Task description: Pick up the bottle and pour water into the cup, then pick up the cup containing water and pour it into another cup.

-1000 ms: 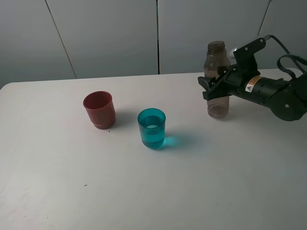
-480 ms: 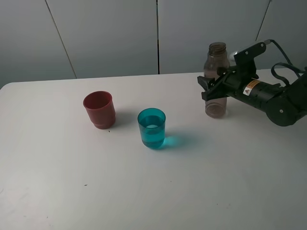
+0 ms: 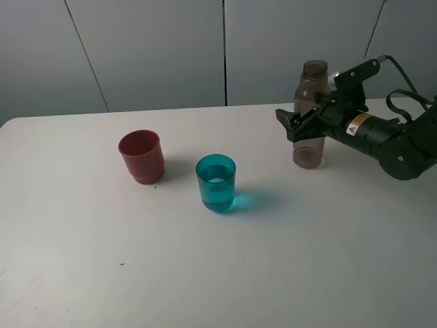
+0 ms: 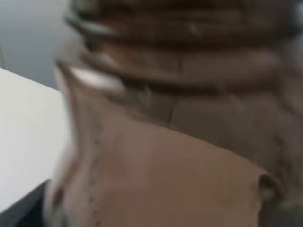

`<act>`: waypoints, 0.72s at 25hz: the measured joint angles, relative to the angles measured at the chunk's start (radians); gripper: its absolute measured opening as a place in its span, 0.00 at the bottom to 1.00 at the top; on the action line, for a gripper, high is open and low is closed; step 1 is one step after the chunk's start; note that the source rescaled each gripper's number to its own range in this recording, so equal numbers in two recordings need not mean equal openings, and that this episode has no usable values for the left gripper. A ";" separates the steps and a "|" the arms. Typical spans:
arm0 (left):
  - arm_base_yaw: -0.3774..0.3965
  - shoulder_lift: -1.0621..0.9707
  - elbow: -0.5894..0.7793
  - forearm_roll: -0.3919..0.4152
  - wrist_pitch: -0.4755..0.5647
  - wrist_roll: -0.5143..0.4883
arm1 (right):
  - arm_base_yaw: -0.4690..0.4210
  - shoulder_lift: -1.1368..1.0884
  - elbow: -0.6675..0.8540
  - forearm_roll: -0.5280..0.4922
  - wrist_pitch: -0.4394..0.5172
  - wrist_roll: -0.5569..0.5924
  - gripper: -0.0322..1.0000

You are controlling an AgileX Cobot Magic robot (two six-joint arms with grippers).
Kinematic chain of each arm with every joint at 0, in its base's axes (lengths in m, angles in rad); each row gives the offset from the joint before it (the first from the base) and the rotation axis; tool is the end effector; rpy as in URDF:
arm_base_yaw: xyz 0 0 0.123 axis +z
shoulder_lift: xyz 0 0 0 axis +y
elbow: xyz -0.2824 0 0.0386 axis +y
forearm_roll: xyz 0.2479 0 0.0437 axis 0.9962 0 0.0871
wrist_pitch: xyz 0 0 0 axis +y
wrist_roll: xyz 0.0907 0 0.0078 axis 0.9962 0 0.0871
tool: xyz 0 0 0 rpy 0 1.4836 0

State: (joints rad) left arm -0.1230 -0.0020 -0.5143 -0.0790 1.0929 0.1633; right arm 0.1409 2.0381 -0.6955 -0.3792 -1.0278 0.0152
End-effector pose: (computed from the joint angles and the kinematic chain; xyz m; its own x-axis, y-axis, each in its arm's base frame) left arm -0.0090 -0.0053 0.2787 -0.4384 0.1814 -0.8803 0.2412 0.9672 0.0792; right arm 0.3363 0.0768 0.1038 -0.1693 -0.2029 -0.9645 -0.4764 0.8735 -0.1002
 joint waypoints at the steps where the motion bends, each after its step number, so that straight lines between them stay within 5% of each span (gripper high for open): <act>1: 0.000 0.000 0.000 0.000 0.000 0.000 | 0.000 0.000 0.000 0.000 -0.002 0.000 0.96; 11: 0.000 0.000 0.000 0.000 0.000 0.000 | 0.000 -0.131 0.002 0.039 0.057 -0.004 0.99; 18: 0.000 0.000 0.000 0.000 0.000 0.000 | 0.000 -0.331 0.002 0.061 0.197 -0.046 0.99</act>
State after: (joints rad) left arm -0.1230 -0.0020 -0.5143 -0.0790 1.0929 0.1633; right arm 0.1409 1.7074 -0.6939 -0.3184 -0.8304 -0.0311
